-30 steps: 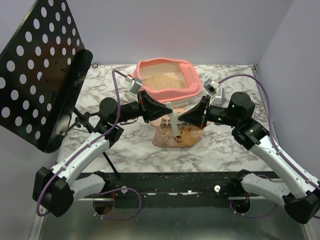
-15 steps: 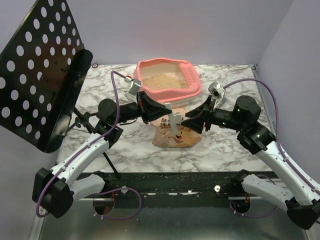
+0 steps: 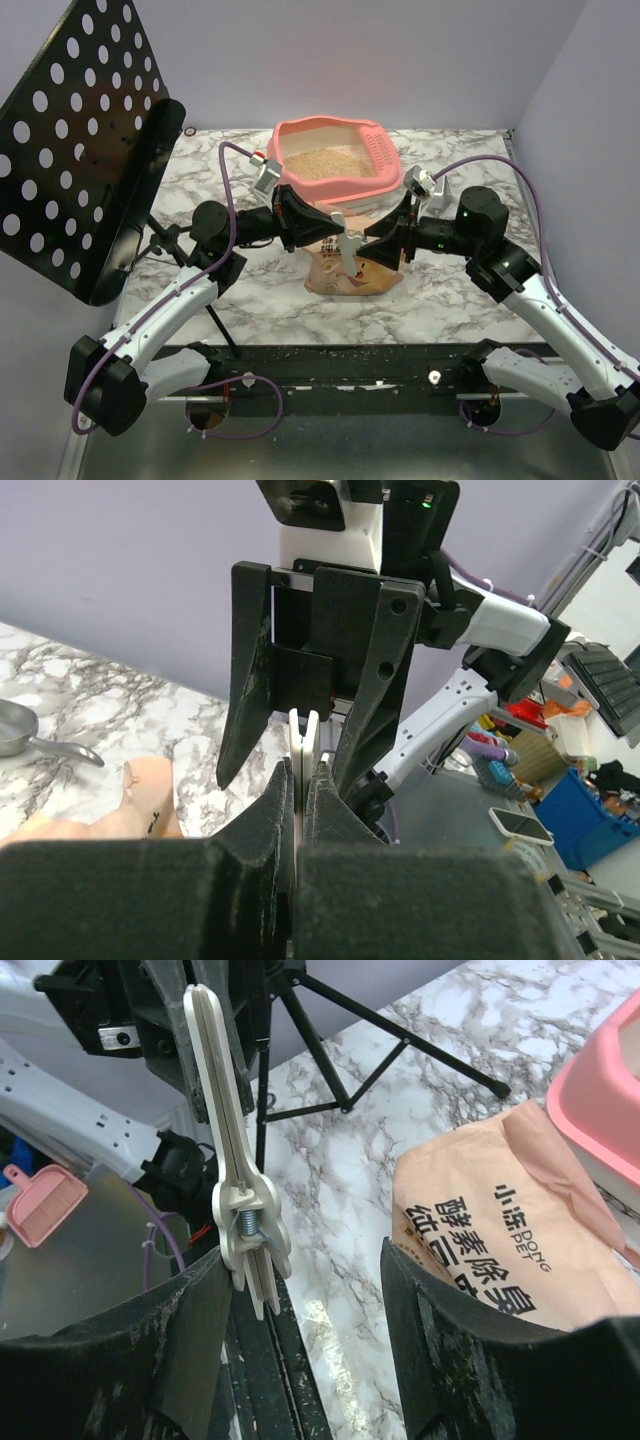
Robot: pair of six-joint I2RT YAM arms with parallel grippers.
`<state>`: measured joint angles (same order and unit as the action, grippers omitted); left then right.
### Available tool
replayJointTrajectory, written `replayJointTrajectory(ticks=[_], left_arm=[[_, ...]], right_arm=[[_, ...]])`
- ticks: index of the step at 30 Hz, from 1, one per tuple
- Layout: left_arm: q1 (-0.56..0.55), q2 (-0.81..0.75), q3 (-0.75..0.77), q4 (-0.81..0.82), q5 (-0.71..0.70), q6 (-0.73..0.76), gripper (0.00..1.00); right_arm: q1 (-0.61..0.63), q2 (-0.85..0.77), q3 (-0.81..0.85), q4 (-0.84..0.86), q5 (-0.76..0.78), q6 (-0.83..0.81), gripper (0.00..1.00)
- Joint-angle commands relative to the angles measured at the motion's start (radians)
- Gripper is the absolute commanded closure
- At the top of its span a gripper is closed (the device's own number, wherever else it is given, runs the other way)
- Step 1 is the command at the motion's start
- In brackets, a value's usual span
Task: Fill the litter box with clean litter
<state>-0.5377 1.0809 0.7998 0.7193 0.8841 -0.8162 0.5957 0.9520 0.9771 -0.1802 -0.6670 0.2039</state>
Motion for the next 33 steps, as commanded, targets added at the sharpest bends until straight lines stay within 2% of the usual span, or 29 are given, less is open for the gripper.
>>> replayJointTrajectory(ticks=[1,7,18,19,20,21,22,24,25,26,28,30,33], left_arm=[[-0.013,-0.004,-0.005,0.068,0.055,-0.015,1.00],[-0.022,0.010,-0.005,0.083,0.070,-0.026,1.00],[-0.025,0.007,-0.004,0.085,0.073,-0.024,1.00],[-0.025,0.007,-0.005,0.085,0.072,-0.023,1.00],[-0.025,0.007,-0.005,0.086,0.070,-0.026,1.00],[-0.025,0.008,-0.005,0.089,0.073,-0.028,1.00],[-0.025,0.007,-0.007,0.094,0.073,-0.031,1.00],[-0.025,0.005,-0.007,0.085,0.075,-0.028,0.80],[-0.025,0.001,-0.002,0.063,0.082,-0.014,0.74],[-0.025,-0.006,0.013,-0.005,0.087,0.021,0.69],[-0.028,-0.028,0.065,-0.236,0.049,0.188,0.55],[-0.028,-0.052,0.093,-0.453,-0.016,0.343,0.51],[-0.028,-0.073,0.127,-0.680,-0.144,0.514,0.48]], right_arm=[[0.006,0.007,0.012,0.077,-0.112,0.003,0.32],[0.006,0.002,-0.009,0.142,-0.181,0.025,0.34],[0.006,0.025,-0.009,0.142,-0.220,0.026,0.41],[0.006,0.028,-0.009,0.142,-0.221,0.029,0.46],[0.006,0.033,-0.011,0.143,-0.221,0.031,0.60],[0.007,0.037,-0.011,0.145,-0.211,0.032,0.89],[0.006,0.036,-0.012,0.146,-0.200,0.034,1.00],[0.007,0.018,-0.015,0.142,-0.139,0.031,1.00],[0.007,0.002,-0.015,0.134,-0.100,0.023,1.00],[0.007,-0.019,-0.012,0.130,-0.057,0.019,1.00],[0.007,-0.054,0.001,0.093,0.019,-0.006,1.00],[0.007,-0.070,0.035,0.029,0.107,-0.035,1.00],[0.007,-0.070,0.090,-0.082,0.219,-0.081,1.00]])
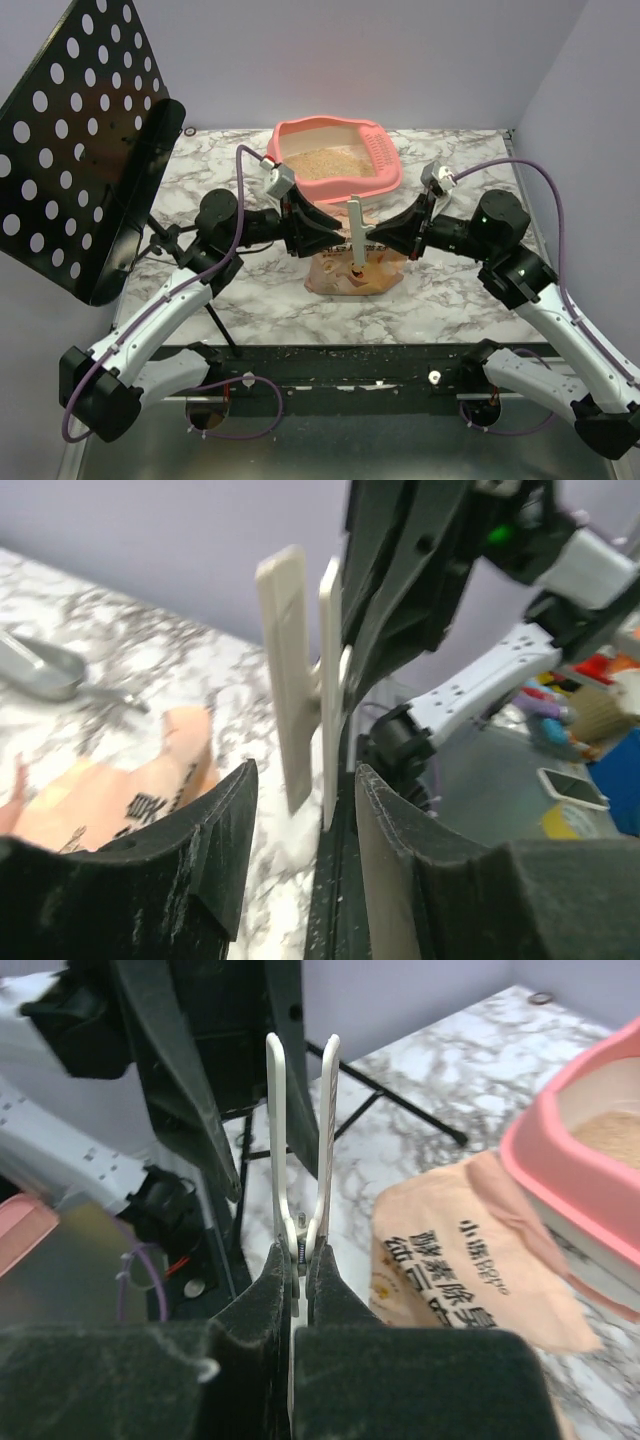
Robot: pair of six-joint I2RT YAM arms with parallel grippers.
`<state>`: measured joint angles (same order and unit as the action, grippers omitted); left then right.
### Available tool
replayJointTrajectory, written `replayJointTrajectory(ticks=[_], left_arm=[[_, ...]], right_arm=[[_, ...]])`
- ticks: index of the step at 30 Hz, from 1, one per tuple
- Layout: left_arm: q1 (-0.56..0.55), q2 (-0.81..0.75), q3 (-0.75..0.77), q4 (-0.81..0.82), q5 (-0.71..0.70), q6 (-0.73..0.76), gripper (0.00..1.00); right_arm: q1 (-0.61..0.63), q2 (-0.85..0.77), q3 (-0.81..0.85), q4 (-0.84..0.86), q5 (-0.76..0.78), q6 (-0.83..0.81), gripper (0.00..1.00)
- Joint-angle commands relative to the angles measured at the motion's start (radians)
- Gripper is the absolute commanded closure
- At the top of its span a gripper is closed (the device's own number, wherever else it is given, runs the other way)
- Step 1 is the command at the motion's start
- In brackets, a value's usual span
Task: Fill the litter box with clean litter
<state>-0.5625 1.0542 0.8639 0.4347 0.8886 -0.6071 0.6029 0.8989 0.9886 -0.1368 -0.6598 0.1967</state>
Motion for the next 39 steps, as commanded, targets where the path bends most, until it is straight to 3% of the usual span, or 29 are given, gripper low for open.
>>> replayJointTrajectory(ticks=[1,6,14,25,39], left_arm=[[-0.004,-0.049,0.073,-0.465,-0.195,0.346,0.48],[-0.040,-0.043,0.086,-0.602,-0.345,0.526,0.48],[-0.155,0.023,0.086,-0.685,-0.480,0.740,0.48],[-0.191,0.113,0.087,-0.613,-0.525,0.834,0.48],[-0.209,0.271,0.133,-0.636,-0.603,0.949,0.49]], right_arm=[[-0.002,-0.014,0.088,-0.164,0.250,-0.083,1.00],[-0.002,-0.029,0.125,-0.263,0.399,-0.141,1.00],[-0.002,-0.074,0.150,-0.377,0.454,-0.175,1.00],[-0.002,-0.123,0.062,-0.360,0.417,-0.164,1.00],[-0.002,-0.133,0.022,-0.323,0.397,-0.166,1.00]])
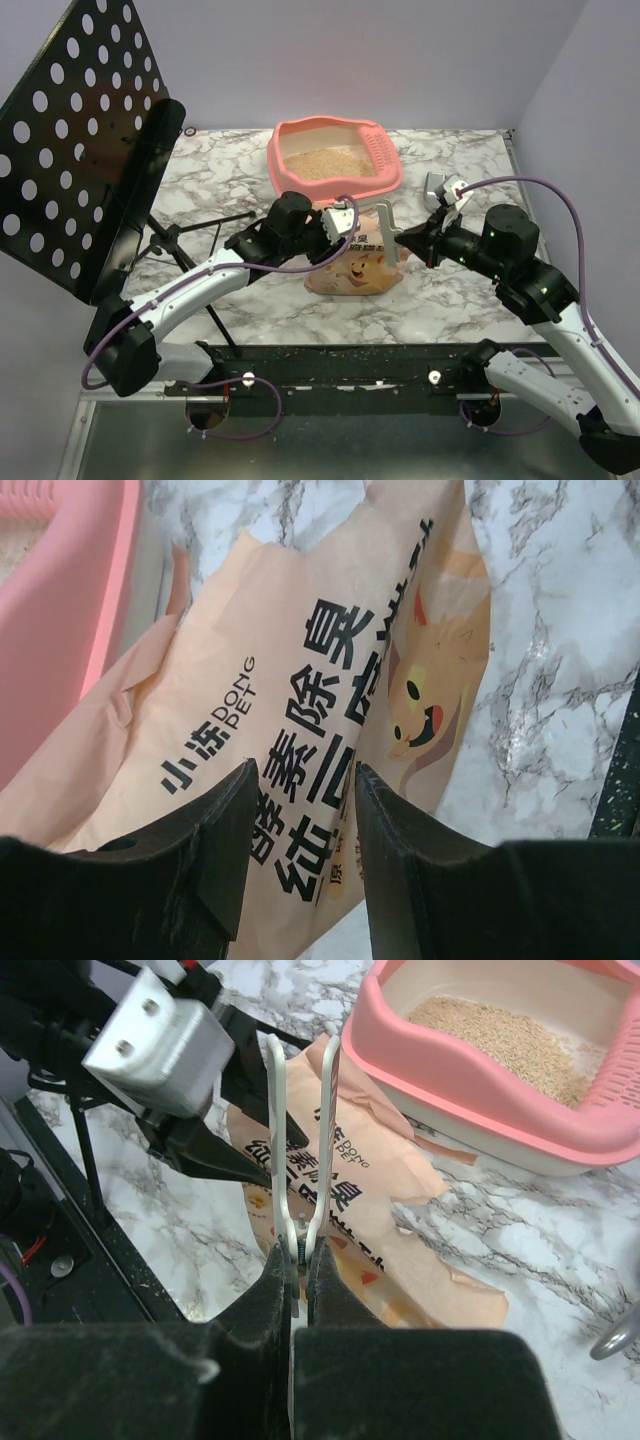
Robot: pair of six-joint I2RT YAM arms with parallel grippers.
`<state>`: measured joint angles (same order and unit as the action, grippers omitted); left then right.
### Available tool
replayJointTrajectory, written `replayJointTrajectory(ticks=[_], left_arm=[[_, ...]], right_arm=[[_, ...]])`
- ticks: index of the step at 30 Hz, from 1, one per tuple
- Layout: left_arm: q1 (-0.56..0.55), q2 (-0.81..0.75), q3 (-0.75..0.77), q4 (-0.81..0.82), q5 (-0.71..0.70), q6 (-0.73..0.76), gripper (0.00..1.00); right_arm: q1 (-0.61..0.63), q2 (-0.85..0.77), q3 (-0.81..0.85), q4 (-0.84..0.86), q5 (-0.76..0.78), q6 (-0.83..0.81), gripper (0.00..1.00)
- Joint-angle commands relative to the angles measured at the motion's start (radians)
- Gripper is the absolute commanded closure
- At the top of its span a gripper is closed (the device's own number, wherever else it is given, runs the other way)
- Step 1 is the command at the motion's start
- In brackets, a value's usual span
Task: Fill the litter box with clean litter
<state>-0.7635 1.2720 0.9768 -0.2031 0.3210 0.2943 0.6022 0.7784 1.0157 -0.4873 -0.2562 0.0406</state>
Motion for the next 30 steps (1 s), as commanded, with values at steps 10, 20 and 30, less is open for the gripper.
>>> replayJointTrajectory(ticks=[10,20,30], left_arm=[[-0.007,0.118,-0.016,0.005,-0.078,0.040,0.84],[-0.036,0.052,-0.029,-0.074,-0.148,-0.021,1.00],[-0.080,0.035,-0.033,-0.067,-0.244,-0.057,1.00]], right_arm=[[-0.001,-0.013,-0.014,0.016,0.040,-0.016,1.00],[-0.001,0.082,-0.017,0.073,0.144,-0.148,1.00],[-0.002,0.168,0.013,0.069,-0.104,-0.513,1.00]])
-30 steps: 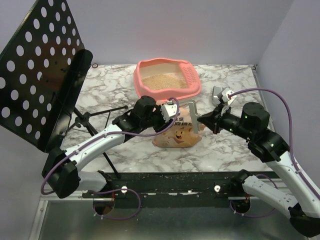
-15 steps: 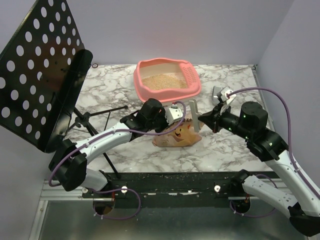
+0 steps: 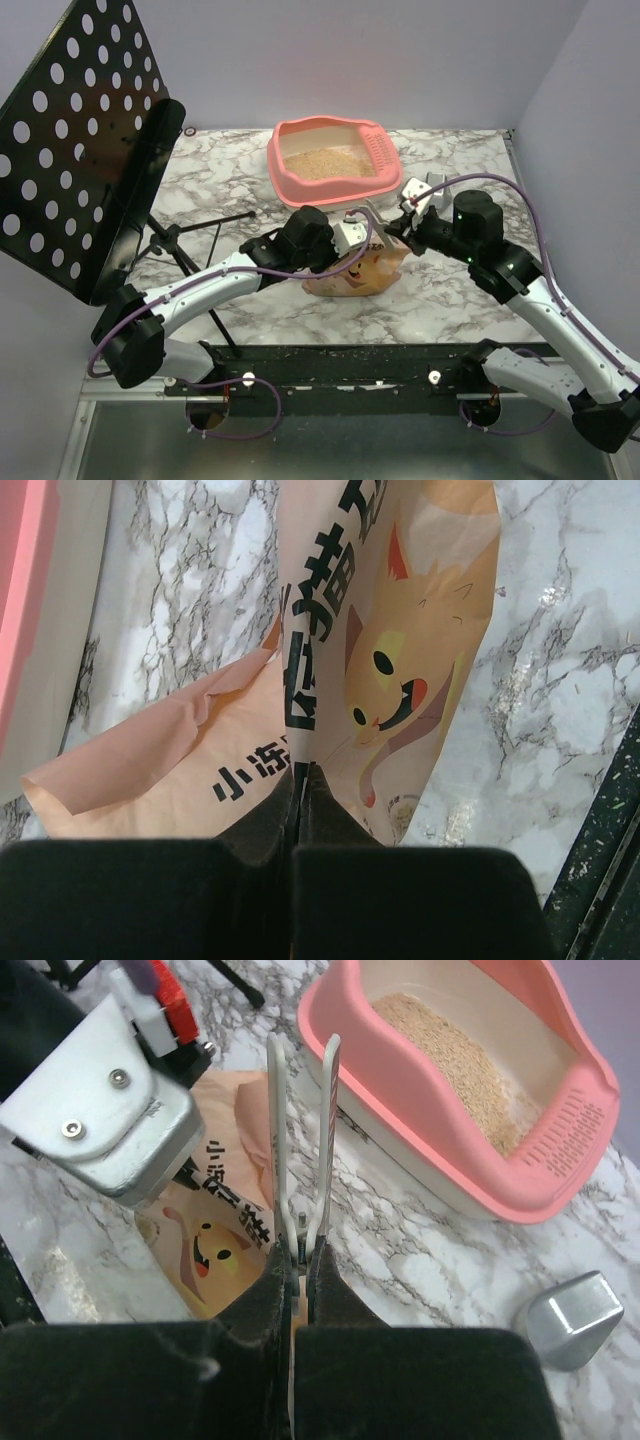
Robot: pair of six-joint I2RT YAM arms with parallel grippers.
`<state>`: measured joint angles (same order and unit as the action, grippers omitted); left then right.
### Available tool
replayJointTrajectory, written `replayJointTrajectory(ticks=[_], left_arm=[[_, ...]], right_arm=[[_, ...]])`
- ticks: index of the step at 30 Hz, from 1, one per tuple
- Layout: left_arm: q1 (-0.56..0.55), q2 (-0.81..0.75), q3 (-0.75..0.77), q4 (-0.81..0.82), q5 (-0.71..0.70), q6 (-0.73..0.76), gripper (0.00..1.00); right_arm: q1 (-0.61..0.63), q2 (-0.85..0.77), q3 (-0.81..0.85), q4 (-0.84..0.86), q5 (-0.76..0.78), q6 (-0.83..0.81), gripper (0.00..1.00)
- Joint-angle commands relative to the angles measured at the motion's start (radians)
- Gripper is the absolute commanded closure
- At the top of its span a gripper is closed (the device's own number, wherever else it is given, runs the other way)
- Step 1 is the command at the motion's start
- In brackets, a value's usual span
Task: Fill the litter box with clean litter
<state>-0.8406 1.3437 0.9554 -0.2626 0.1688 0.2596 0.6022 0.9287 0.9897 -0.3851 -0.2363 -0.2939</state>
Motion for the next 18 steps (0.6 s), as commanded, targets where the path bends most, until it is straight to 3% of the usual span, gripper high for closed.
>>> replayJointTrajectory(ticks=[1,6,18], left_arm=[[-0.003,-0.041,-0.020,0.005,-0.095,-0.026,1.00],[-0.006,-0.063,-0.044,0.016,-0.100,-0.037,1.00],[-0.012,-0.106,-0.052,0.019,-0.088,-0.040,1.00]], right_arm=[[-0.002,0.027,0.058,-0.070,-0.144,-0.206,1.00],[-0.019,0.062,0.098,-0.156,-0.195,-0.252,1.00],[-0.044,0.188,0.125,-0.153,-0.224,-0.324,1.00]])
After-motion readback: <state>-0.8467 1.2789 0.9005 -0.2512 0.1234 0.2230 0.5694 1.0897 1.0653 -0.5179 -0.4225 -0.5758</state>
